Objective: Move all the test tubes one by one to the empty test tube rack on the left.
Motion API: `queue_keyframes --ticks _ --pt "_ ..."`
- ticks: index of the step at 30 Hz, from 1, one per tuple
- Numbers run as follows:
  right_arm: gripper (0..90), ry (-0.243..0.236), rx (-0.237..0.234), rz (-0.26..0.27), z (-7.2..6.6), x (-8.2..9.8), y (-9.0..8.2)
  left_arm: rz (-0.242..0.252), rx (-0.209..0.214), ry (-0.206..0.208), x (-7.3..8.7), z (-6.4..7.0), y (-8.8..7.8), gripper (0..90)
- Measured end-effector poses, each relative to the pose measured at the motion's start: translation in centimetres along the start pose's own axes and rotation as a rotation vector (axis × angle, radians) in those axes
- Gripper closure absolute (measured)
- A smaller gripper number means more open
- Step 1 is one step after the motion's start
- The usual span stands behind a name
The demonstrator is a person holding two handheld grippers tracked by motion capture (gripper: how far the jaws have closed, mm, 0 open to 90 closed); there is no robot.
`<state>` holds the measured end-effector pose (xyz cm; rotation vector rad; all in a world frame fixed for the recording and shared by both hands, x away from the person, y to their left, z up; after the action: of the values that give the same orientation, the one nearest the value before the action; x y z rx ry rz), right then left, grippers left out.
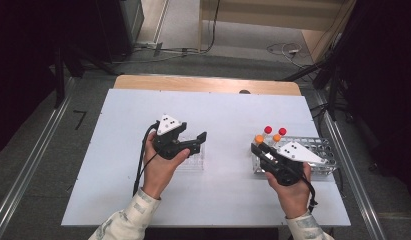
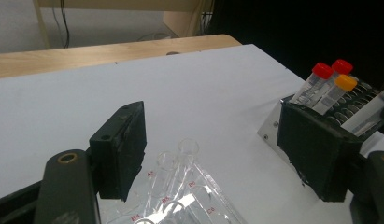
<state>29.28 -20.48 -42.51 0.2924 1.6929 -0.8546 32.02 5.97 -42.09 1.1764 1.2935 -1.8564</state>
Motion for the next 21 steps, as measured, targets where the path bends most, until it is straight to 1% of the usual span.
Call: queue_keyframes --ticks 5,8,12,15,17,18,21 --pt "71.7 -0.014 -0.036 -0.027 -1.1 0.3 1.4 0.003 0.016 0.007 0.0 0.6 -0.1 25.2" --pt "71.7 -0.024 -0.05 -0.043 -1.6 0.6 2.2 0.002 0.036 0.016 0.0 1.2 -0.2 25.6" --pt "71.7 -0.028 -0.066 -0.063 -2.1 1.0 3.1 0.019 0.052 0.035 0.0 2.1 -0.4 27.6" --pt "71.7 -0.029 -0.076 -0.078 -2.5 1.2 3.7 0.019 0.081 0.048 0.2 3.0 -0.4 29.4" --pt "71.7 -0.03 -0.085 -0.089 -2.8 1.4 4.3 0.021 0.103 0.067 0.4 3.8 -0.4 31.7" --pt "71.7 -0.03 -0.085 -0.089 -2.8 1.4 4.3 0.026 0.115 0.076 0.5 4.2 -0.5 31.7" --pt "71.7 -0.037 -0.1 -0.102 -3.2 1.5 4.8 0.032 0.148 0.102 0.7 5.4 -0.6 35.4"
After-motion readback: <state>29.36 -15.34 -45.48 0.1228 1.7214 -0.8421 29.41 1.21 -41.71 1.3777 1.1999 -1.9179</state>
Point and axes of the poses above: each handheld gripper's, and its own axes: y roughly forward along the jaws, x roughly out of its underside, z roughly to its right, the point moved 4 cm from there along y, roughly forward along the jaws, and after that the axes turned 12 degrees about -x, right-handed, at the moved point
